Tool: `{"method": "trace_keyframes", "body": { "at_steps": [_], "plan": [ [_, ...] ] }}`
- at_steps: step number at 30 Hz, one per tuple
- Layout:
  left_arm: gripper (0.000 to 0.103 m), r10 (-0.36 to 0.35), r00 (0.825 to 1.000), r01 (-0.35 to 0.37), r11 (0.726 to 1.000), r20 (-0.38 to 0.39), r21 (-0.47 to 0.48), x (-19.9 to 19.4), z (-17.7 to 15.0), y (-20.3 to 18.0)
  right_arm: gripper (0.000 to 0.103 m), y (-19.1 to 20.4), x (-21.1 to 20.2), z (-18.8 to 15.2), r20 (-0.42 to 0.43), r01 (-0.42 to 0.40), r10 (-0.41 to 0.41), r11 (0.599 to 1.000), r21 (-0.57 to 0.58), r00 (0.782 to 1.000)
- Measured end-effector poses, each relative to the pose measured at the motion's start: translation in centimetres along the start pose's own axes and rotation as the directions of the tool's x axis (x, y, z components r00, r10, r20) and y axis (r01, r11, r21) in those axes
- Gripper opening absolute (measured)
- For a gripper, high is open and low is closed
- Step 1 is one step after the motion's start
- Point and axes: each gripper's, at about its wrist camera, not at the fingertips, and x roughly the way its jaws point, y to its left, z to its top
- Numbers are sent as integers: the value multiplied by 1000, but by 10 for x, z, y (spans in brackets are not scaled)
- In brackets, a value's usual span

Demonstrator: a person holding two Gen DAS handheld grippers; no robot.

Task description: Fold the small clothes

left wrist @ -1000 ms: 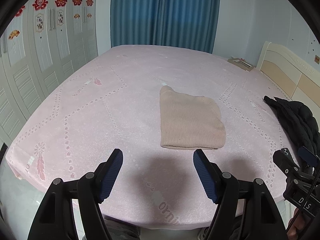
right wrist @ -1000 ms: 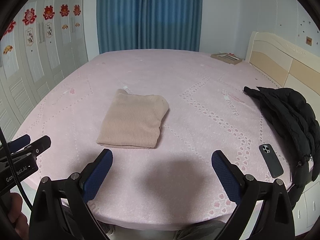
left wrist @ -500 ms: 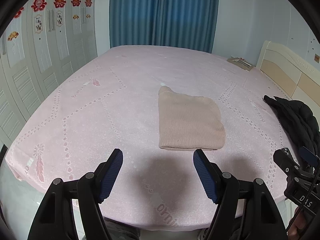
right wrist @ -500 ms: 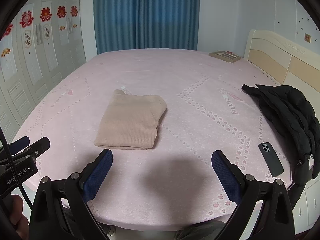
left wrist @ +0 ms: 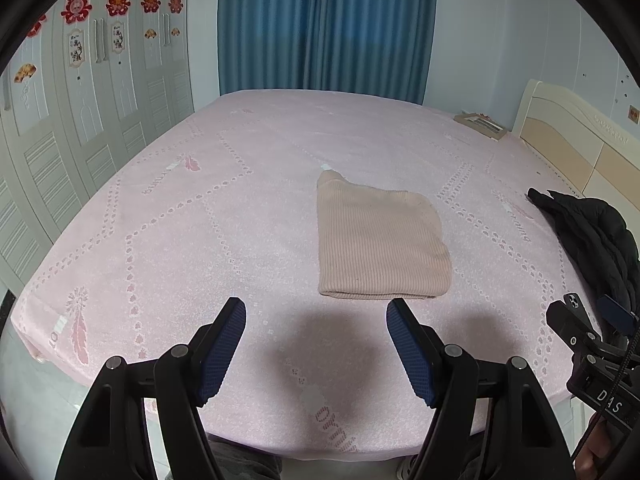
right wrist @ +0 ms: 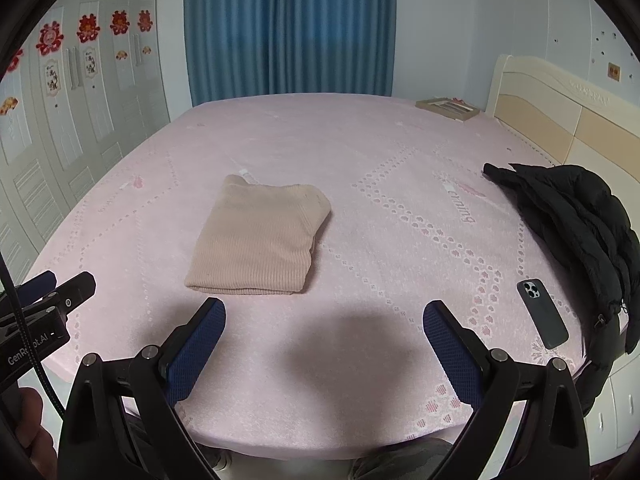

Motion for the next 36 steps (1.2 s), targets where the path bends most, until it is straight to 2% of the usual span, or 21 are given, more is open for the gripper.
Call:
{"method": "trace_keyframes", "body": {
  "at_steps": [36],
  "plan": [
    [71,7,1000,-7,1000,8,20,-10,5,0,98,-7,-6,2,4,-2,1,1000,16,1000]
  ]
}}
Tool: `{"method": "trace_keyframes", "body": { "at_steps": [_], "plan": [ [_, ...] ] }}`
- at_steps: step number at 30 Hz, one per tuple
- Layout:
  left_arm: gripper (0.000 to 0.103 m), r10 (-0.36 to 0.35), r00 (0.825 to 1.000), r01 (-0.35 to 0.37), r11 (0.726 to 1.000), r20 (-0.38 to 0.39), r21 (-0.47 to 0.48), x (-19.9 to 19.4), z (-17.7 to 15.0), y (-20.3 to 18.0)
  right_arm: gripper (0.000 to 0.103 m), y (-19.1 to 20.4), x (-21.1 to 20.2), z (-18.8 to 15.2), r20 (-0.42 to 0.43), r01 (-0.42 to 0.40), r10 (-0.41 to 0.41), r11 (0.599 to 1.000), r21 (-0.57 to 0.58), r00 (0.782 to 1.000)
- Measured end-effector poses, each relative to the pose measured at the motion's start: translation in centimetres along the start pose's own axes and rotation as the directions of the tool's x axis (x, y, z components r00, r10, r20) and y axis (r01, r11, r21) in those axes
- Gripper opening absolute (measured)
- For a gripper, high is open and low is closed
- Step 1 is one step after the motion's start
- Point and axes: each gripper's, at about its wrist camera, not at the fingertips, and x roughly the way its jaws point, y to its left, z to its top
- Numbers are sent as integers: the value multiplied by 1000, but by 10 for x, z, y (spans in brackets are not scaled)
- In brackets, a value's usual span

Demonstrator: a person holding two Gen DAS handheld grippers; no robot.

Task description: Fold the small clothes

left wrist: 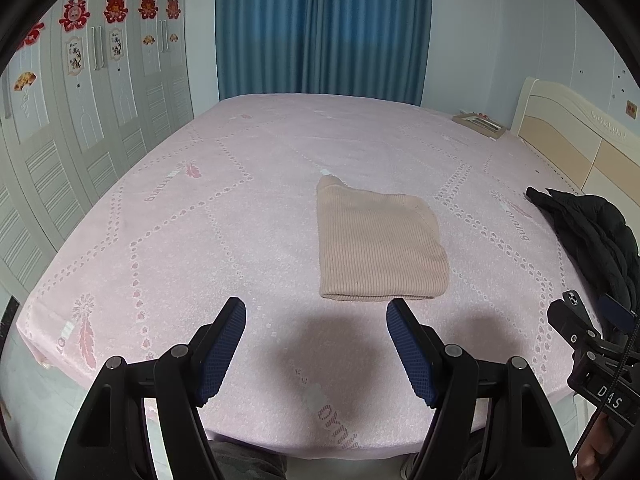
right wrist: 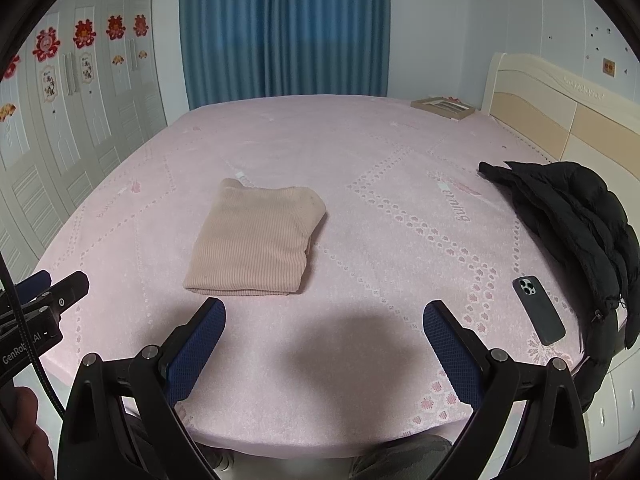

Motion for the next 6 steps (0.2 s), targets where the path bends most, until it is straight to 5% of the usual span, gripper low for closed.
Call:
{"method": "trace_keyframes", "body": {
  "at_steps": [6],
  "plan": [
    [73,-2,1000,2,1000,4,12,-3,1,-1,98,0,-2,0,3,-6,6,1000,4,1000]
  ]
}}
